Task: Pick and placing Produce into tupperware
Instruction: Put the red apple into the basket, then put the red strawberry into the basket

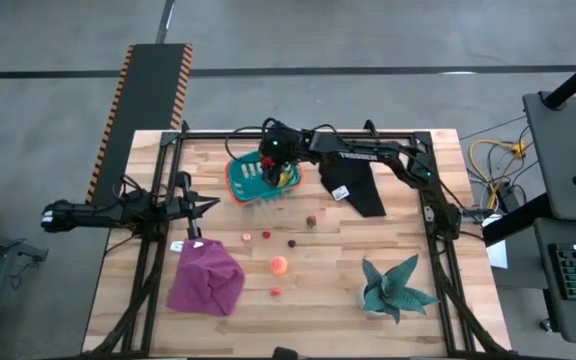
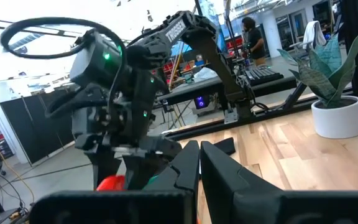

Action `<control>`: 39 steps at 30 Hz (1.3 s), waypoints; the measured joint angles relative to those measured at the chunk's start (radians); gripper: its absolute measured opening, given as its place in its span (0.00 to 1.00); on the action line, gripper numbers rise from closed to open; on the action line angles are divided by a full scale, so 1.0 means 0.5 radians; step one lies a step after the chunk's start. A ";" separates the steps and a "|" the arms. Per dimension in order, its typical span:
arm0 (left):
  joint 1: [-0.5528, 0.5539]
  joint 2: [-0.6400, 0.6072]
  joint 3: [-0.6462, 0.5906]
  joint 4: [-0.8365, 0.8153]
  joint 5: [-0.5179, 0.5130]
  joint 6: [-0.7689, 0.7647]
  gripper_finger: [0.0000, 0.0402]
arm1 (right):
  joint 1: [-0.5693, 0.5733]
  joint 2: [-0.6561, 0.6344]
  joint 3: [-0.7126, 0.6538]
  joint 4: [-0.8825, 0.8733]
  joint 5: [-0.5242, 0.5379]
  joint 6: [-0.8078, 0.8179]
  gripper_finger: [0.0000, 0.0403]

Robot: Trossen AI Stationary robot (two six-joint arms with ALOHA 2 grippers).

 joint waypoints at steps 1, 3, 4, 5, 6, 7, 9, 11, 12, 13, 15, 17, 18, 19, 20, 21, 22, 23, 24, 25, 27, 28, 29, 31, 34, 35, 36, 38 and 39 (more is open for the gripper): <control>0.000 0.000 0.000 0.000 0.000 0.000 0.00 | 0.000 0.029 0.043 -0.044 0.000 -0.004 0.66; 0.000 0.001 0.000 0.000 0.000 -0.001 0.00 | 0.001 0.087 0.135 -0.146 0.000 -0.033 0.66; 0.000 0.000 0.000 0.000 -0.001 -0.001 0.00 | 0.001 0.117 0.180 -0.197 0.001 -0.051 0.66; 0.000 0.000 0.000 0.000 -0.001 -0.001 0.00 | 0.001 0.145 0.224 -0.245 0.002 -0.068 0.66; 0.000 0.000 0.000 0.000 -0.001 -0.001 0.00 | 0.001 0.167 0.267 -0.296 0.009 -0.073 0.66; 0.000 0.001 0.000 0.000 -0.001 -0.001 0.00 | 0.002 0.190 0.304 -0.344 0.032 -0.085 0.66; 0.000 0.000 0.000 0.000 0.000 -0.002 0.00 | 0.001 0.223 0.371 -0.430 0.094 -0.129 0.66; 0.001 0.001 0.000 -0.001 0.000 -0.004 0.00 | 0.001 0.243 0.407 -0.477 0.157 -0.157 0.66; 0.000 0.000 0.000 -0.001 -0.001 -0.005 0.00 | -0.002 0.245 0.416 -0.486 0.163 -0.158 0.66; 0.000 0.000 0.000 -0.001 -0.001 -0.005 0.00 | -0.003 0.245 0.417 -0.493 0.160 -0.158 0.66; 0.000 0.001 0.000 -0.001 -0.001 -0.006 0.00 | -0.004 0.245 0.417 -0.491 0.161 -0.159 0.66; 0.000 0.000 0.000 -0.001 -0.001 -0.006 0.00 | -0.012 0.241 0.416 -0.521 0.160 -0.162 0.67; 0.000 0.001 0.000 -0.001 -0.001 -0.006 0.00 | -0.014 0.241 0.415 -0.528 0.158 -0.160 0.68; 0.000 0.002 0.000 -0.002 -0.001 -0.006 0.00 | -0.016 0.241 0.415 -0.541 0.158 -0.159 0.69; 0.000 0.000 0.000 -0.002 -0.001 -0.006 0.00 | -0.016 0.239 0.415 -0.559 0.158 -0.159 0.70; 0.001 0.000 0.000 -0.002 -0.001 -0.006 0.00 | -0.017 0.238 0.414 -0.572 0.158 -0.159 0.72; 0.000 0.000 0.000 -0.002 -0.001 -0.006 0.00 | -0.017 0.238 0.414 -0.579 0.158 -0.158 0.73; 0.000 0.001 0.000 -0.002 0.000 -0.006 0.00 | -0.017 0.238 0.414 -0.584 0.158 -0.158 0.74; 0.000 0.000 0.000 -0.002 -0.001 -0.006 0.00 | -0.017 0.237 0.414 -0.590 0.158 -0.159 0.75; 0.000 0.001 0.000 -0.002 -0.001 -0.006 0.00 | -0.017 0.237 0.414 -0.592 0.158 -0.159 0.76; 0.000 0.001 0.000 -0.002 -0.001 -0.006 0.00 | -0.017 0.237 0.413 -0.594 0.157 -0.157 0.77; 0.000 0.001 0.000 -0.002 0.000 -0.006 0.00 | -0.017 0.237 0.415 -0.600 0.157 -0.158 0.78; 0.000 0.001 0.000 -0.002 0.000 -0.006 0.00 | -0.017 0.235 0.417 -0.603 0.157 -0.158 0.78; 0.000 0.001 0.000 -0.002 0.000 -0.006 0.00 | -0.017 0.234 0.425 -0.604 0.157 -0.158 0.79; 0.000 0.001 0.000 -0.002 0.000 -0.006 0.00 | -0.017 0.230 0.466 -0.667 0.155 -0.160 0.81; 0.000 0.001 0.000 -0.002 0.000 -0.006 0.00 | -0.017 0.226 0.486 -0.705 0.142 -0.162 0.81; 0.000 0.001 0.000 -0.002 -0.001 -0.006 0.00 | -0.017 0.218 0.510 -0.746 0.125 -0.162 0.81; 0.000 0.001 0.000 -0.002 0.000 -0.006 0.00 | -0.016 0.193 0.567 -0.840 0.070 -0.162 0.81; 0.000 0.001 0.000 -0.002 -0.001 -0.006 0.00 | -0.015 0.179 0.601 -0.886 0.039 -0.158 0.80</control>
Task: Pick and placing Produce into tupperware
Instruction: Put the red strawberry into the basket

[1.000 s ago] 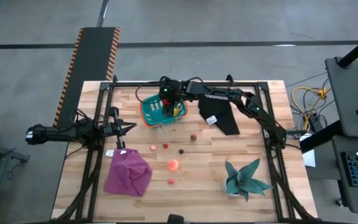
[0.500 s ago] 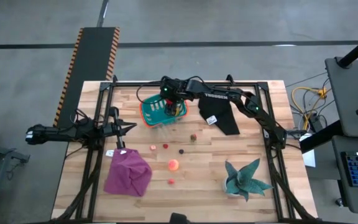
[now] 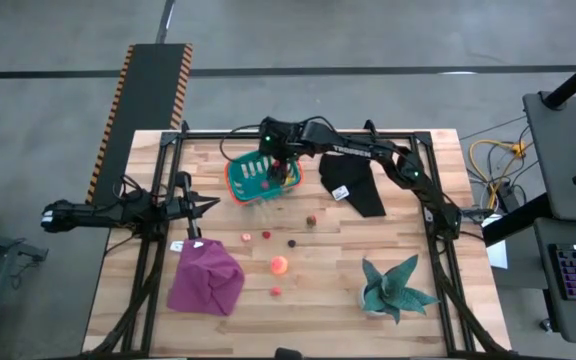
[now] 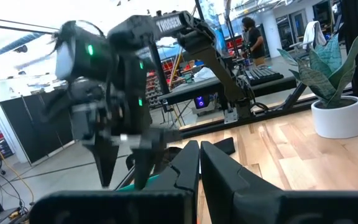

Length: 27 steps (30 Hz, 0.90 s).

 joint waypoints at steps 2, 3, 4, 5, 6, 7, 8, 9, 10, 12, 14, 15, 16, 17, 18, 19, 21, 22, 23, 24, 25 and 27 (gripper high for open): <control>0.000 0.000 0.000 0.000 0.000 0.000 0.00 | 0.009 -0.045 0.053 -0.085 -0.064 0.029 0.80; 0.001 0.000 0.000 0.000 0.000 0.000 0.00 | 0.017 -0.070 0.077 -0.123 -0.095 0.049 0.79; 0.001 0.000 0.000 0.000 0.001 0.000 0.00 | 0.028 -0.099 0.097 -0.156 -0.134 0.062 0.79; 0.000 0.000 0.000 0.000 0.000 0.000 0.00 | 0.043 -0.132 0.113 -0.196 -0.158 0.069 0.78; 0.001 0.000 0.000 0.000 0.001 0.000 0.00 | 0.061 -0.170 0.125 -0.232 -0.163 0.083 0.78; 0.001 0.000 0.000 0.000 0.001 0.001 0.00 | 0.082 -0.211 0.132 -0.260 -0.167 0.099 0.77; 0.000 0.000 0.000 0.000 0.001 0.000 0.00 | 0.105 -0.249 0.138 -0.284 -0.168 0.105 0.77; 0.001 0.000 0.000 0.001 0.001 0.000 0.00 | 0.128 -0.294 0.139 -0.312 -0.168 0.107 0.77; 0.000 0.000 0.000 0.000 0.000 0.000 0.00 | 0.155 -0.333 0.139 -0.348 -0.165 0.106 0.77; 0.000 0.000 0.000 0.000 0.000 0.000 0.00 | 0.209 -0.408 0.139 -0.393 -0.158 0.107 0.77; 0.001 0.000 0.000 0.000 0.001 0.000 0.00 | 0.263 -0.479 0.137 -0.465 -0.154 0.108 0.77; 0.000 0.002 0.000 0.001 0.001 -0.003 0.00 | 0.293 -0.515 0.136 -0.490 -0.152 0.108 0.77; 0.000 0.001 0.000 0.000 0.001 -0.004 0.00 | 0.321 -0.547 0.136 -0.514 -0.150 0.108 0.77; 0.001 0.001 0.000 0.000 0.001 -0.005 0.00 | 0.346 -0.584 0.136 -0.553 -0.149 0.108 0.76; 0.000 0.001 0.000 0.000 0.000 -0.005 0.00 | 0.372 -0.617 0.135 -0.584 -0.148 0.108 0.76; 0.001 0.002 0.000 0.000 0.001 -0.005 0.00 | 0.397 -0.650 0.134 -0.606 -0.147 0.116 0.76; 0.001 0.000 0.000 0.000 0.001 -0.006 0.00 | 0.445 -0.710 0.124 -0.645 -0.144 0.151 0.76; 0.001 0.001 0.000 0.000 0.001 -0.007 0.00 | 0.467 -0.736 0.118 -0.665 -0.144 0.172 0.75; 0.000 0.002 0.000 0.000 0.001 -0.007 0.00 | 0.487 -0.759 0.112 -0.681 -0.144 0.189 0.75; 0.001 0.001 0.000 0.000 0.001 -0.007 0.00 | 0.507 -0.785 0.099 -0.701 -0.144 0.207 0.75; 0.001 0.001 0.000 0.000 0.001 -0.007 0.00 | 0.525 -0.806 0.082 -0.724 -0.143 0.213 0.75; 0.000 0.002 0.000 0.000 0.001 -0.008 0.00 | 0.557 -0.837 0.051 -0.755 -0.143 0.214 0.75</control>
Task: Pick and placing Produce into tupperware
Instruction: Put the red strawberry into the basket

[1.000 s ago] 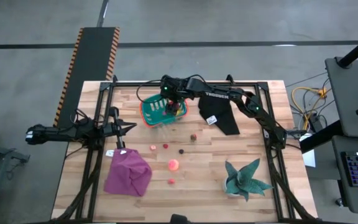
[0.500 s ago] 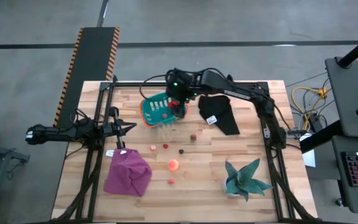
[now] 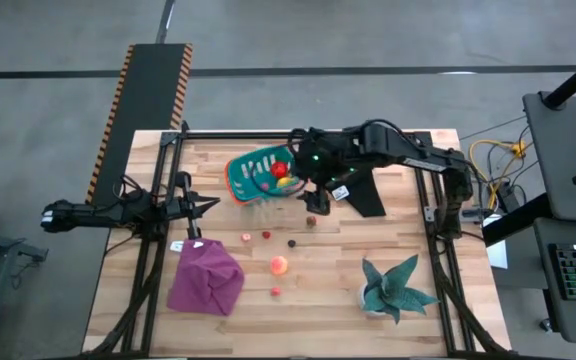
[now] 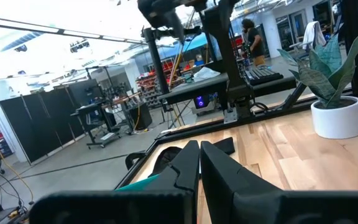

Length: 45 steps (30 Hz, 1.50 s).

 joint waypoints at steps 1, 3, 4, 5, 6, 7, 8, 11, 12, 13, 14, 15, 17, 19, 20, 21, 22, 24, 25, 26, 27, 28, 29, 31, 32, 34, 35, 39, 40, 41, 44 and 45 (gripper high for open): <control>0.001 0.000 0.000 -0.001 0.000 0.000 0.00 | 0.014 -0.006 -0.014 -0.028 0.000 0.006 0.75; 0.001 -0.001 0.000 -0.001 0.000 -0.001 0.00 | 0.037 -0.007 -0.036 -0.082 0.001 0.026 0.75; 0.000 -0.001 0.000 0.000 0.000 -0.001 0.00 | 0.045 -0.007 -0.058 -0.093 0.001 0.038 0.75; 0.001 -0.001 0.000 0.000 0.000 -0.001 0.00 | 0.047 -0.007 -0.089 -0.095 0.000 0.052 0.75; 0.001 0.000 0.000 0.000 0.000 -0.001 0.00 | 0.050 -0.006 -0.127 -0.095 0.001 0.060 0.75; 0.001 0.000 0.000 -0.001 0.000 -0.001 0.00 | 0.051 -0.005 -0.169 -0.095 0.003 0.067 0.75; 0.001 -0.001 0.000 -0.001 0.000 -0.001 0.00 | 0.049 -0.003 -0.216 -0.095 0.005 0.067 0.75; 0.001 0.008 0.000 -0.001 0.000 -0.001 0.00 | 0.048 0.001 -0.392 -0.066 0.038 0.068 0.75; 0.001 0.009 0.000 -0.001 0.000 -0.001 0.00 | 0.048 0.001 -0.458 -0.038 0.064 0.068 0.75; 0.001 0.011 0.000 0.000 0.000 -0.001 0.00 | 0.048 0.001 -0.523 -0.007 0.087 0.067 0.75; 0.000 0.017 0.000 0.001 0.000 -0.001 0.00 | 0.049 0.001 -0.589 0.021 0.105 0.067 0.75; 0.001 0.022 0.000 0.000 0.000 -0.001 0.00 | 0.050 0.001 -0.653 0.048 0.108 0.063 0.75; 0.001 0.024 0.000 0.000 0.000 0.000 0.00 | 0.053 0.002 -0.788 0.134 0.111 0.041 0.75; 0.001 0.032 -0.001 0.000 0.000 -0.001 0.00 | 0.054 0.002 -0.918 0.224 0.125 0.026 0.74; 0.000 0.037 0.000 0.000 -0.001 -0.001 0.00 | 0.053 0.002 -0.975 0.265 0.144 0.019 0.74; 0.000 0.040 0.000 0.000 -0.001 -0.001 0.00 | 0.053 0.002 -1.034 0.318 0.155 0.019 0.73; 0.001 0.043 0.000 0.000 -0.003 -0.001 0.00 | 0.053 0.002 -1.094 0.380 0.157 0.018 0.73; 0.000 0.051 0.000 0.000 -0.007 -0.001 0.00 | 0.053 0.002 -1.201 0.495 0.158 0.016 0.72; 0.001 0.053 0.000 0.000 -0.008 -0.001 0.00 | 0.053 0.002 -1.248 0.546 0.158 0.015 0.71; 0.001 0.055 0.000 0.000 -0.008 -0.001 0.00 | 0.052 0.002 -1.291 0.591 0.157 0.014 0.71; 0.001 0.056 0.000 0.000 -0.008 -0.001 0.00 | 0.053 0.002 -1.332 0.638 0.157 0.013 0.70; 0.001 0.056 0.000 0.000 -0.008 -0.001 0.00 | 0.053 0.002 -1.370 0.682 0.157 0.012 0.70; 0.001 0.056 0.000 0.001 -0.008 0.000 0.00 | 0.053 0.002 -1.402 0.715 0.157 0.011 0.69; 0.000 0.056 0.000 0.000 -0.008 -0.001 0.00 | 0.053 0.002 -1.459 0.774 0.157 0.013 0.69; 0.001 0.055 0.000 0.001 -0.008 0.000 0.00 | 0.053 0.002 -1.480 0.806 0.157 0.020 0.69; 0.000 0.058 0.000 0.001 -0.008 -0.001 0.00 | 0.065 0.002 -1.516 0.868 0.156 0.022 0.68; 0.001 0.062 0.000 0.001 -0.008 0.000 0.00 | 0.077 0.002 -1.531 0.898 0.156 0.021 0.68; 0.001 0.063 0.000 0.002 -0.008 -0.001 0.00 | 0.158 0.002 -1.595 1.040 0.158 -0.067 0.66; 0.000 0.063 0.000 0.001 -0.008 0.000 0.00 | 0.179 0.002 -1.609 1.061 0.170 -0.094 0.65; 0.001 0.061 0.000 0.001 -0.008 0.000 0.00 | 0.202 0.002 -1.622 1.077 0.202 -0.111 0.64; 0.001 0.064 0.000 0.001 -0.008 0.000 0.00 | 0.258 0.002 -1.664 1.127 0.354 -0.124 0.62; 0.001 0.066 0.000 0.001 -0.008 0.000 0.00 | 0.273 0.002 -1.680 1.150 0.390 -0.124 0.61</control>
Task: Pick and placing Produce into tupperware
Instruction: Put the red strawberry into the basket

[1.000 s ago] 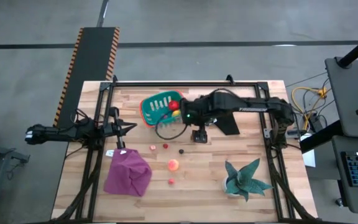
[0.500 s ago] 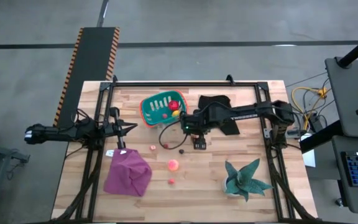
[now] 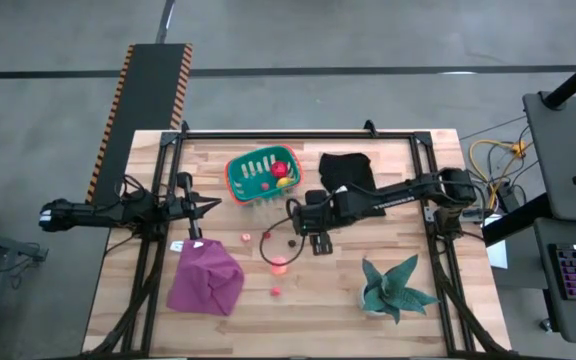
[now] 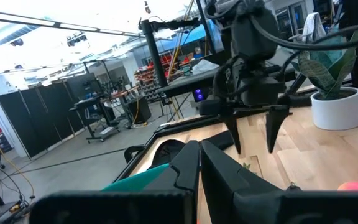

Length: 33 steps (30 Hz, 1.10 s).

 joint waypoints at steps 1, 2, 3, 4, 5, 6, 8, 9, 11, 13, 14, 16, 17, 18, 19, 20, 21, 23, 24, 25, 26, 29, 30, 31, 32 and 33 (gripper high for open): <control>0.000 0.000 0.000 0.000 0.000 0.000 0.00 | 0.014 0.000 -0.013 0.028 0.023 -0.001 0.60; 0.000 -0.001 0.000 0.000 -0.001 0.000 0.00 | 0.026 0.000 -0.029 0.064 0.041 -0.004 0.60; 0.000 -0.002 0.000 0.000 -0.001 0.000 0.00 | 0.037 0.000 -0.045 0.105 0.057 -0.005 0.59; -0.001 -0.004 0.000 0.000 -0.001 0.000 0.00 | 0.044 0.000 -0.067 0.150 0.076 -0.007 0.58; -0.001 -0.003 -0.001 0.000 -0.002 0.000 0.00 | 0.048 0.000 -0.092 0.186 0.083 -0.020 0.58; 0.000 -0.003 0.000 0.000 -0.004 0.000 0.00 | 0.049 0.000 -0.121 0.214 0.082 -0.035 0.57; 0.000 -0.004 0.000 0.000 -0.004 0.000 0.00 | 0.048 0.003 -0.168 0.243 0.082 -0.042 0.57; 0.000 -0.003 0.000 0.000 -0.004 0.000 0.00 | 0.047 0.003 -0.186 0.251 0.083 -0.040 0.57; 0.000 -0.003 0.000 0.000 -0.005 0.000 0.00 | 0.046 0.003 -0.213 0.272 0.096 -0.026 0.57; 0.000 -0.004 0.000 0.003 -0.007 0.000 0.00 | 0.046 0.003 -0.234 0.305 0.133 -0.020 0.57; 0.000 -0.002 0.000 0.001 -0.009 0.000 0.00 | 0.047 0.003 -0.249 0.339 0.140 -0.029 0.57; 0.000 -0.005 0.000 0.000 -0.012 0.001 0.00 | 0.051 0.003 -0.280 0.427 0.139 -0.048 0.57; 0.000 -0.005 0.000 0.003 -0.014 0.000 0.00 | 0.052 0.003 -0.291 0.456 0.140 -0.058 0.57; 0.000 -0.003 0.000 0.002 -0.016 0.001 0.00 | 0.052 0.003 -0.298 0.473 0.140 -0.067 0.57; 0.000 -0.002 0.000 0.000 -0.016 0.000 0.00 | 0.050 0.003 -0.299 0.479 0.140 -0.069 0.56; 0.000 -0.003 0.000 0.000 -0.017 0.001 0.00 | 0.050 0.003 -0.299 0.486 0.140 -0.068 0.56; 0.000 -0.003 0.000 0.002 -0.017 0.000 0.00 | 0.050 0.003 -0.299 0.486 0.140 -0.066 0.56; 0.000 -0.001 0.000 0.000 -0.019 0.001 0.00 | 0.050 0.003 -0.300 0.488 0.140 -0.059 0.56; 0.000 -0.004 0.000 0.000 -0.020 0.001 0.00 | 0.050 0.003 -0.304 0.492 0.140 -0.057 0.56; 0.000 -0.005 0.000 0.003 -0.021 0.001 0.00 | 0.050 0.003 -0.311 0.496 0.140 -0.057 0.56; 0.000 -0.005 0.000 0.002 -0.022 0.001 0.00 | 0.050 0.003 -0.324 0.512 0.139 -0.056 0.56; 0.000 -0.003 0.000 0.001 -0.022 0.001 0.00 | 0.054 0.003 -0.375 0.588 0.140 -0.051 0.56; 0.000 -0.002 0.000 0.001 -0.022 0.001 0.00 | 0.054 0.003 -0.389 0.611 0.140 -0.052 0.56; 0.000 -0.002 0.000 0.000 -0.022 0.001 0.00 | 0.055 0.003 -0.400 0.627 0.142 -0.051 0.56; 0.000 -0.003 0.000 0.000 -0.022 0.001 0.00 | 0.054 0.003 -0.408 0.635 0.147 -0.051 0.56; 0.000 -0.003 0.000 0.001 -0.022 0.001 0.00 | 0.054 0.003 -0.419 0.642 0.152 -0.051 0.56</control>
